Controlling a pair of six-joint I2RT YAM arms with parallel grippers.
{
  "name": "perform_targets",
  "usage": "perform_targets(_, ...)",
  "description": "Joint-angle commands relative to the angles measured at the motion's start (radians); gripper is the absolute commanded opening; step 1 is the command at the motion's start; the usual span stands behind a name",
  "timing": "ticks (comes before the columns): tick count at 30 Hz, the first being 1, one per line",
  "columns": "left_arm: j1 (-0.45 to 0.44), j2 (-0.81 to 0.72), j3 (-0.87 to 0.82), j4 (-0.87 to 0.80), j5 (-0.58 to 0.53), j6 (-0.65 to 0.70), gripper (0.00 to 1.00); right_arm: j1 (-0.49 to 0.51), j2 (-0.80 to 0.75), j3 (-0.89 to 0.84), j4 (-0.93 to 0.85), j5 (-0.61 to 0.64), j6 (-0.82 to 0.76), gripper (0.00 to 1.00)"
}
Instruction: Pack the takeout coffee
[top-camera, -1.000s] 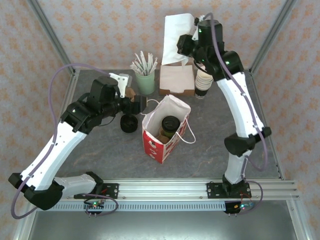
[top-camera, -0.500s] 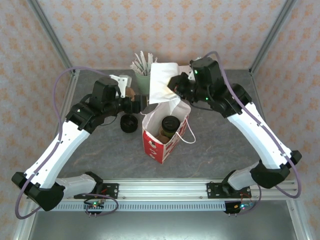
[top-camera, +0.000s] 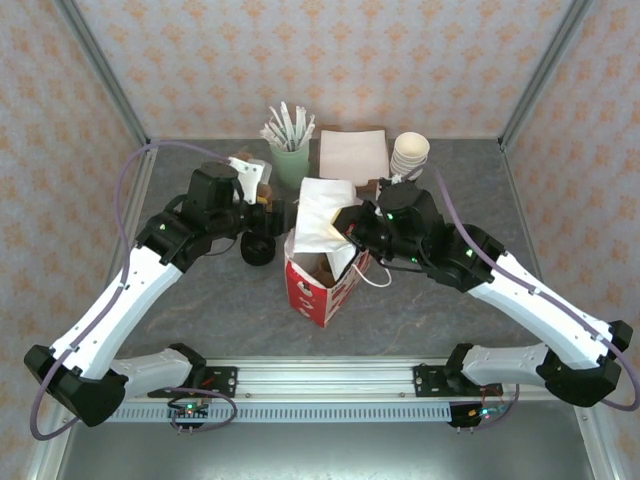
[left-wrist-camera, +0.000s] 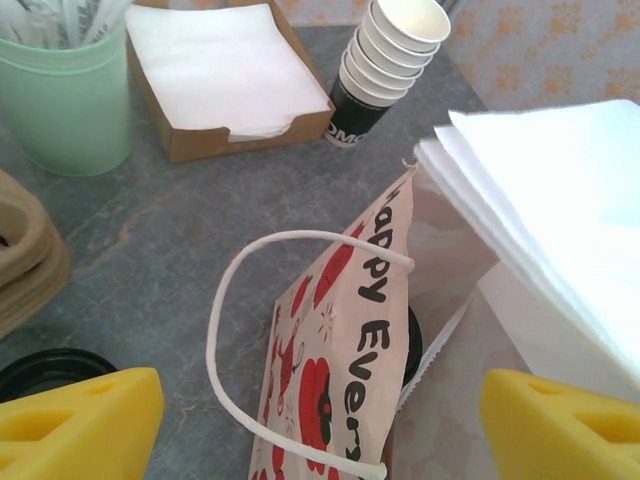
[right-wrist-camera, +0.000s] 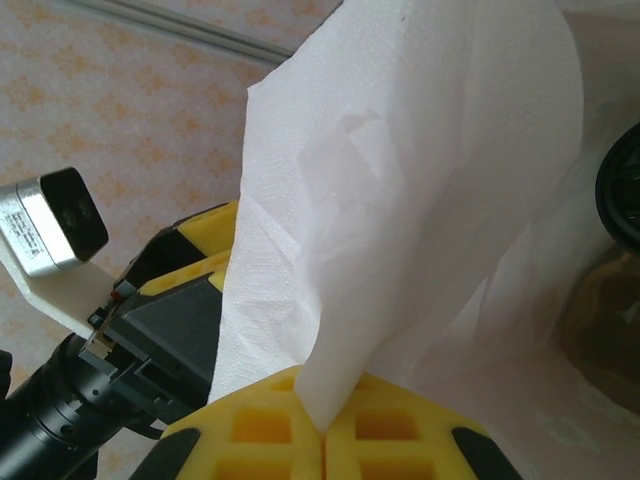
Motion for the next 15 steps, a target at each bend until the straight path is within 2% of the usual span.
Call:
perform_targets(1,0.003,-0.013,-0.015,0.058,0.048,-0.001,0.83,0.007,-0.023,-0.046,0.063,0.056,0.044,0.00)
perform_targets(10,0.001,0.008,-0.036,0.077,0.103,-0.007,0.79,0.009,-0.029,-0.115,0.053,0.119,0.062,0.00)
perform_targets(15,-0.016,0.030,-0.030,0.084,0.123,-0.007,0.79,0.009,-0.006,-0.089,-0.074,0.202,0.042,0.00)
